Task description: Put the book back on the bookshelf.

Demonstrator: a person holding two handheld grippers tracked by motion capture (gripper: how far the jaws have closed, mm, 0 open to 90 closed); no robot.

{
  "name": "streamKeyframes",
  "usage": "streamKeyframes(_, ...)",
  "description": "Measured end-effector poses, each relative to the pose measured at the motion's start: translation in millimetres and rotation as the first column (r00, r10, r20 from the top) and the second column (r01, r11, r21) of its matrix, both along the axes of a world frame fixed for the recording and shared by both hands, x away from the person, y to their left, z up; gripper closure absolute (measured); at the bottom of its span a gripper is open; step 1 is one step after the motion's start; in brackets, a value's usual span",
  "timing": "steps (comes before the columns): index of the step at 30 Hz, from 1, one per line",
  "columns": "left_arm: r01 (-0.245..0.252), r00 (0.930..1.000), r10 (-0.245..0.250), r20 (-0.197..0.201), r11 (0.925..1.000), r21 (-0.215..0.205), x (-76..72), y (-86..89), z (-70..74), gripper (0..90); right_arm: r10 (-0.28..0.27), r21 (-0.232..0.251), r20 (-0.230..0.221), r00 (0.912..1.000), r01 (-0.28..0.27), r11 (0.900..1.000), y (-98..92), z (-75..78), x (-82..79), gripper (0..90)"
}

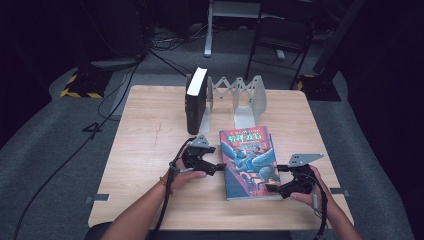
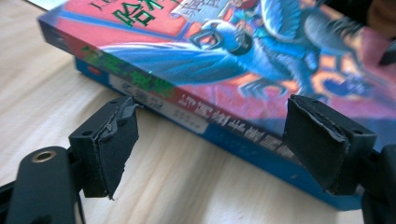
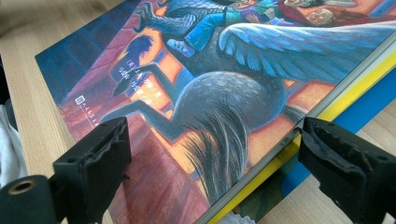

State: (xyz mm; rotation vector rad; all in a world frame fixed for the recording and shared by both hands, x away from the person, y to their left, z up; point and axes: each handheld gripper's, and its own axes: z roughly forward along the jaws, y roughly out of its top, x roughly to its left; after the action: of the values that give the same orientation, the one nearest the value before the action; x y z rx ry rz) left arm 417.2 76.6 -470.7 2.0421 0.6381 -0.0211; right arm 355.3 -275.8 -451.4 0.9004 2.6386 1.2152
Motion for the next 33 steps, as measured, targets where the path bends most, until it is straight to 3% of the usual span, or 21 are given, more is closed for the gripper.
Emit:
streamKeyframes(6, 0.04, 0.9989, -0.04, -0.023, 0.9992, 0.003, 1.5, -15.6, -1.3, 16.4, 0.005, -0.001, 0.006, 1.0, -0.005, 1.0, -0.1, 0.1, -0.2, 10.0)
streamKeyframes(9, 0.02, 0.9986, -0.019, -0.05, 0.9997, 0.011, 6.6, -19.9, -4.4, 7.2, 0.011, -0.003, 0.012, 0.9999, -0.011, 1.0, -0.1, 0.4, -0.3, 10.0)
streamKeyframes(11, 0.011, 0.9961, -0.011, -0.087, 0.9999, -0.004, 11.0, -19.0, -6.8, 7.9, 0.012, -0.003, 0.013, 0.9998, -0.012, 1.0, -0.1, 0.4, -0.2, 10.0)
streamKeyframes(15, 0.011, 0.9935, -0.011, -0.113, 0.9999, -0.006, 19.0, -20.5, -10.0, 4.7, 0.016, -0.002, 0.015, 0.9998, -0.016, 1.0, -0.3, 0.4, -0.1, 9.9)
streamKeyframes(18, 0.018, 0.9878, -0.023, -0.154, 0.9992, -0.035, 25.2, -22.6, -13.9, 4.7, 0.017, -0.001, 0.017, 0.9997, -0.017, 1.0, -0.2, 0.3, 0.2, 10.0)
streamKeyframes(23, 0.018, 0.9839, -0.027, -0.176, 0.9985, -0.052, 30.9, -28.4, -17.5, 1.7, 0.026, -0.006, 0.023, 0.9994, -0.026, 1.0, 0.5, 0.6, 0.9, 10.0)
streamKeyframes(29, 0.005, 0.9867, -0.012, -0.162, 0.9991, -0.043, 29.7, -28.9, -13.7, 3.1, 0.045, -0.009, 0.041, 0.9982, -0.044, 0.999, 2.3, 0.6, 1.8, 10.1)
streamKeyframes(30, -0.004, 0.9912, -0.002, -0.132, 0.9989, -0.048, 28.2, -27.2, -9.3, 4.8, 0.049, -0.009, 0.043, 0.9979, -0.049, 0.999, 2.9, 0.5, 1.9, 10.0)
streamKeyframes(33, -0.011, 0.9918, 0.003, -0.128, 0.9979, -0.064, 27.6, -24.6, -5.4, 9.1, 0.065, -0.009, 0.048, 0.9967, -0.065, 0.998, 4.6, 0.4, 2.4, 10.0)
